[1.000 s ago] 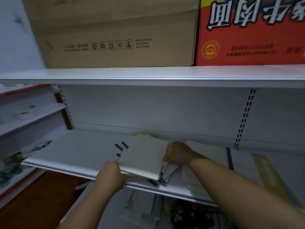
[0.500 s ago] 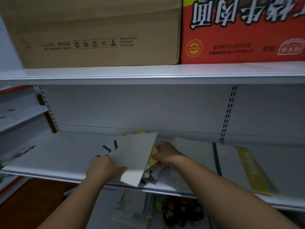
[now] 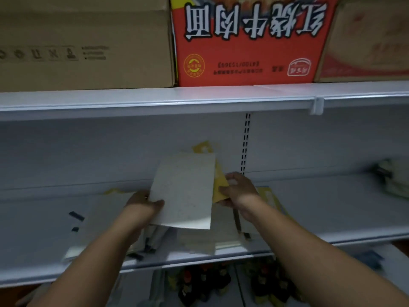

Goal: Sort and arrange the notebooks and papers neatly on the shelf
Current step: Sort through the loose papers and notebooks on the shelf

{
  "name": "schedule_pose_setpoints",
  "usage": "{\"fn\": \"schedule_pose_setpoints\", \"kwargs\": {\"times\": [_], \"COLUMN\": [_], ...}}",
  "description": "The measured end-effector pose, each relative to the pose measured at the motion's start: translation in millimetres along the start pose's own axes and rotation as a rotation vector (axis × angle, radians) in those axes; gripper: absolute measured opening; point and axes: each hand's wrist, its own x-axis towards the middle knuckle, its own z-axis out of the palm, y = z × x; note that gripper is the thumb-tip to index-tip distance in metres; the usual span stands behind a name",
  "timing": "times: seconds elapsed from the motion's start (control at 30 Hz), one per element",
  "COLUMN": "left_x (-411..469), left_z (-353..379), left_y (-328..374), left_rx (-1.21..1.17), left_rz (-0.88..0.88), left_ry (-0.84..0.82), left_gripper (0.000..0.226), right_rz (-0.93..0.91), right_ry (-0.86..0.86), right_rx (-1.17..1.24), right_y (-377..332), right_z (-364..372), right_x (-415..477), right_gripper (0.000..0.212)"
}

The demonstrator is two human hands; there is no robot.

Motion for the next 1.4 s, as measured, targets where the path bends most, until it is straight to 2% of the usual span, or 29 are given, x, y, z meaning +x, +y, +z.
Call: {"fn": "schedule_pose_setpoints", "kwargs": {"times": [0.07, 0.17, 0.23, 0.3, 0.37, 0.43, 0.47, 0.57, 0.6, 0.67, 0.8, 0.87, 0.93, 1.0, 1.1, 1.17, 1.23, 1.27, 1.33, 1.4], "left_x": [5, 5, -3, -4, -4, 2, 6, 12, 10, 2, -22, -31, -38, -46, -56, -58, -57, -55, -49, -40], "left_z": [34, 69, 80, 80, 65, 33, 12, -47, -60, -76, -92, -100, -113, -129, -143, -146, -142, -138, -120, -92], "left_y": [12, 13, 9, 8, 11, 7, -1, -43, -59, -83, -94, -95, -101, -107, -108, -99, -81, -71, -51, -32], "left_rx": [-0.013, 0.114, 0.169, 0.244, 0.329, 0.418, 0.452, 0.707, 0.807, 0.842, 0.789, 0.7, 0.44, 0.113, -0.089, -0.17, -0.252, -0.285, -0.328, -0.371], "left_rz": [-0.001, -0.104, -0.124, -0.039, 0.067, 0.125, 0.087, -0.091, -0.148, -0.169, -0.146, -0.204, -0.326, -0.409, -0.418, -0.38, -0.337, -0.313, -0.246, -0.182], "left_ry": [-0.026, -0.105, -0.147, -0.136, -0.077, 0.005, 0.032, 0.093, 0.08, 0.069, 0.156, 0.165, 0.187, 0.163, 0.124, 0.154, 0.168, 0.173, 0.17, 0.141], "left_gripper": [0.043, 0.052, 0.05, 0.05, 0.047, 0.044, 0.046, 0.063, 0.07, 0.075, 0.07, 0.075, 0.075, 0.052, 0.025, 0.023, 0.022, 0.022, 0.023, 0.024], "right_rz": [0.006, 0.095, 0.114, 0.152, 0.198, 0.202, 0.152, -0.124, -0.205, -0.302, -0.449, -0.415, -0.345, -0.299, -0.287, -0.329, -0.303, -0.285, -0.259, -0.215], "right_ry": [0.13, 0.278, 0.306, 0.186, 0.127, 0.147, 0.158, 0.113, 0.065, -0.08, -0.358, -0.435, -0.487, -0.509, -0.465, -0.414, -0.358, -0.324, -0.222, -0.128], "right_rx": [-0.024, -0.155, -0.436, -0.891, -1.152, -1.154, -1.111, -0.951, -0.927, -0.908, -0.998, -1.047, -1.121, -1.198, -1.268, -1.158, -0.962, -0.862, -0.696, -0.515], "right_y": [6, 29, 49, 61, 61, 55, 49, 32, 26, 21, 29, 35, 39, 42, 39, 34, 28, 26, 20, 17], "right_z": [-47, -102, -123, -135, -137, -128, -116, -53, -25, 33, 128, 153, 167, 175, 182, 184, 177, 168, 138, 98], "right_x": [1, -2, -3, -4, -3, 1, 2, 7, 7, 7, 12, 18, 25, 33, 37, 38, 40, 42, 45, 42], "right_gripper": [0.026, 0.022, 0.019, 0.021, 0.021, 0.049, 0.056, 0.043, 0.037, 0.033, 0.032, 0.046, 0.064, 0.074, 0.08, 0.058, 0.019, 0.013, 0.02, 0.009]}}
